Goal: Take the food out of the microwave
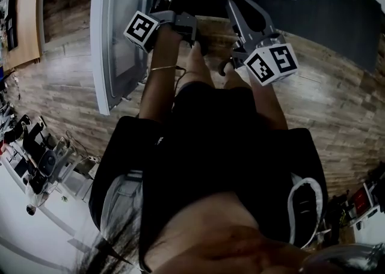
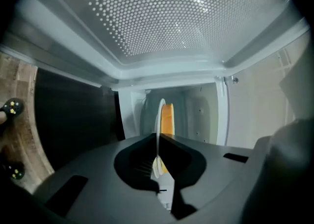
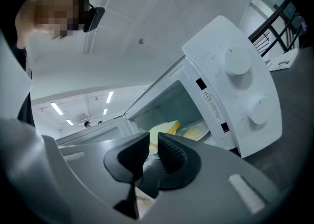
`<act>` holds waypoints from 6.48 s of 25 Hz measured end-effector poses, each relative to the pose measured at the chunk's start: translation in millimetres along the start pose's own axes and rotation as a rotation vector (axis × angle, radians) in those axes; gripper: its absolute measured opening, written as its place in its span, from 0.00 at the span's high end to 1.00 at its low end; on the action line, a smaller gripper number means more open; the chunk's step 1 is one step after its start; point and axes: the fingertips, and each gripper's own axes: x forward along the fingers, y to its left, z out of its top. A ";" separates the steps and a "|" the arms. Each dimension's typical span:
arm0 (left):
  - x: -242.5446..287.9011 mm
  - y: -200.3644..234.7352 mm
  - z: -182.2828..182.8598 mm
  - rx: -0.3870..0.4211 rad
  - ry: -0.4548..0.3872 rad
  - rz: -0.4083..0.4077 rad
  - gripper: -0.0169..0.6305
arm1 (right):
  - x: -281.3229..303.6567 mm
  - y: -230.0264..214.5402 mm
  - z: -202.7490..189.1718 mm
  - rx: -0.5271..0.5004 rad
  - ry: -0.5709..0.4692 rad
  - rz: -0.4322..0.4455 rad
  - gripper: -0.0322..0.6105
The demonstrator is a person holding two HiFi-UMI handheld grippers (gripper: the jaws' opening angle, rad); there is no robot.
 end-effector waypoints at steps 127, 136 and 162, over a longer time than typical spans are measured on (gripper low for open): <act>-142.3 -65.6 -183.4 -0.024 0.719 -0.095 0.95 | -178.3 40.0 1.3 -0.035 -0.180 -0.394 0.95; -142.9 -63.2 -193.7 -0.056 0.770 -0.100 0.95 | -189.0 40.0 0.8 -0.048 -0.191 -0.454 0.95; -122.4 -84.4 -291.3 -0.025 0.812 -0.106 0.95 | -265.6 -11.0 44.4 -0.036 -0.250 -0.492 0.95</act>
